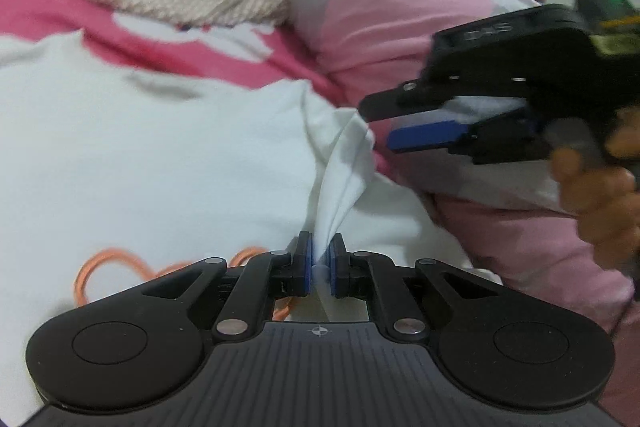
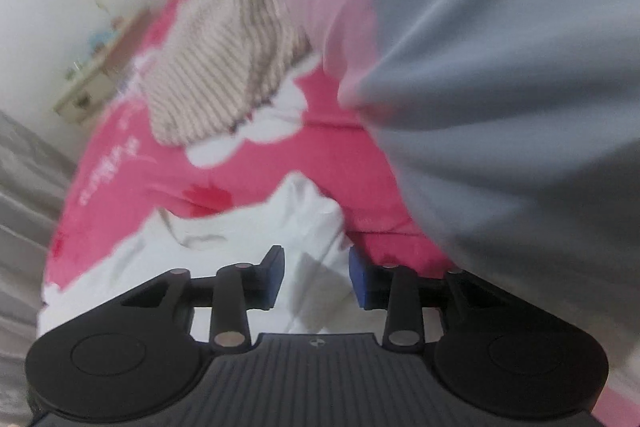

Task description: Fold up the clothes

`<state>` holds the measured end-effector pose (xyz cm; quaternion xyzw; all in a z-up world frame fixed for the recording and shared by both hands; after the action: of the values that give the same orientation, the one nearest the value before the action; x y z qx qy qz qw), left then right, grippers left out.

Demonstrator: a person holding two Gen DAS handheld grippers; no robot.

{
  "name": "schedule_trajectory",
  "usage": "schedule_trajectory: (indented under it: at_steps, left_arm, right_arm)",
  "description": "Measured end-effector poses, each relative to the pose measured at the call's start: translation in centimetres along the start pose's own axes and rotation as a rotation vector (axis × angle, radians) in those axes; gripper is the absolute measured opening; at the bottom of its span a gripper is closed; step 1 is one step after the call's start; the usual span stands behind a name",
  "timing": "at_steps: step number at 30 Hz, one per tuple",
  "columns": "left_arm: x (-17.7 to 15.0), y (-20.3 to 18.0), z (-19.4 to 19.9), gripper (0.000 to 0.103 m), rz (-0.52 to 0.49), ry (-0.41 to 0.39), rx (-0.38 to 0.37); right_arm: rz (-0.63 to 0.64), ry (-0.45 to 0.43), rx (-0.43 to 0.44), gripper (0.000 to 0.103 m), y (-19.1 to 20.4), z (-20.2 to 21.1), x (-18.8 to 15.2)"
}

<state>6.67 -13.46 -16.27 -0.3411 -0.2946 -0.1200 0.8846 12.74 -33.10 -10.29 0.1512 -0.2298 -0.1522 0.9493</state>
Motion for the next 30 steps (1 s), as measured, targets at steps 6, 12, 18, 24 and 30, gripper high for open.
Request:
schedule_trajectory:
  at_steps: [6, 12, 18, 24, 30]
  left_arm:
    - [-0.4, 0.2, 0.2, 0.007, 0.011, -0.001, -0.016]
    - [-0.2, 0.3, 0.0, 0.007, 0.025, -0.004, -0.024]
    - [1.0, 0.7, -0.8, 0.007, 0.074, -0.005, -0.025]
    - [0.9, 1.2, -1.3, 0.008, 0.103, 0.002, -0.025]
    - [1.1, 1.3, -1.2, 0.008, 0.114, 0.001, -0.026]
  right_arm:
    - [-0.056, 0.07, -0.035, 0.035, -0.5, -3.6, 0.4]
    - [0.186, -0.082, -0.05, 0.008, 2.6, -2.3, 0.7]
    - [0.823, -0.282, -0.292, 0.009, 7.7, -3.1, -1.9]
    - [0.542, -0.374, -0.07, 0.01, 6.9, -0.2, 2.0]
    - [0.424, -0.228, -0.124, 0.04, 5.8, -1.0, 4.6]
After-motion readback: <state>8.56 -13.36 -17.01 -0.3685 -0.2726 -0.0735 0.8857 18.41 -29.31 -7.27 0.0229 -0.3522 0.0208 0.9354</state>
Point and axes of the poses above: each gripper's, at about its wrist camera, not at the fingertips, and z roughly against the way its jaws point, y to its left, x to its top, the point moved 6 cm from there along -z, roughly the way its jaws point, and after that the axes turned 2 degrees about y, right-handed, at the moved point
